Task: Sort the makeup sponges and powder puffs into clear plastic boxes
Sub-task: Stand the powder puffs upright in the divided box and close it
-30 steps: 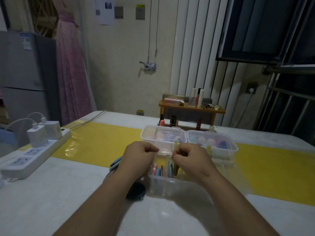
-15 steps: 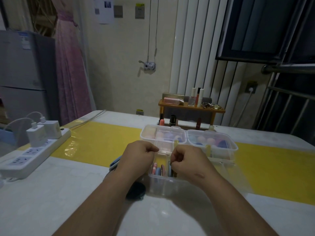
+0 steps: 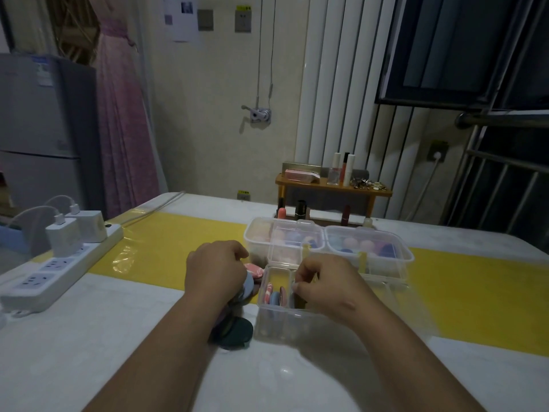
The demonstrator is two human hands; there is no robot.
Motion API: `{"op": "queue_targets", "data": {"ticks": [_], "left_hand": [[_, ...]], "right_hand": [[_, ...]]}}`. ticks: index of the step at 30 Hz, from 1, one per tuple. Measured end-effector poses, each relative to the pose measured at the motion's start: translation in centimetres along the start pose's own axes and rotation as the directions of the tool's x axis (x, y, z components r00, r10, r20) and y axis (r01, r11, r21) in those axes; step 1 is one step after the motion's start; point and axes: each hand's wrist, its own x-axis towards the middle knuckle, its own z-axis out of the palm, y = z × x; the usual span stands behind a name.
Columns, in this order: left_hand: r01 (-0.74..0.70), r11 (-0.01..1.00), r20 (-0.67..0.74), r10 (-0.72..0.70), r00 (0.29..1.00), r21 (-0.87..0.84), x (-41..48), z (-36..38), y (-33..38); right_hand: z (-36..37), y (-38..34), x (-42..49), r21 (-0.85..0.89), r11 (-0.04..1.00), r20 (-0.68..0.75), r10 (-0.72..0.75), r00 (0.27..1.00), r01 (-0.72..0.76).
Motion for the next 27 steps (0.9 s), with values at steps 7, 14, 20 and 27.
{"op": "queue_targets", "data": {"ticks": [7,14,20,27], "left_hand": [[-0.065,0.982,0.166,0.036,0.985,0.175,-0.1,0.0,0.4],[-0.073,0.983,0.173,0.044,0.984,0.167,-0.5,-0.6,0.9],[0.032,0.998,0.140,-0.023,0.990,-0.063,-0.9,-1.3,1.4],[0.111,0.951,0.089,-0.089,0.992,-0.290,-1.2,-1.5,1.4]], "right_hand": [[0.1,0.4,0.1,0.049,0.999,-0.050,0.005,0.999,-0.003],[-0.1,0.6,0.5,0.192,0.981,-0.153,0.055,0.987,-0.025],[-0.2,0.6,0.5,0.275,0.961,-0.155,0.085,0.984,-0.039],[-0.1,0.7,0.6,0.291,0.956,-0.159,0.083,0.984,-0.034]]}}
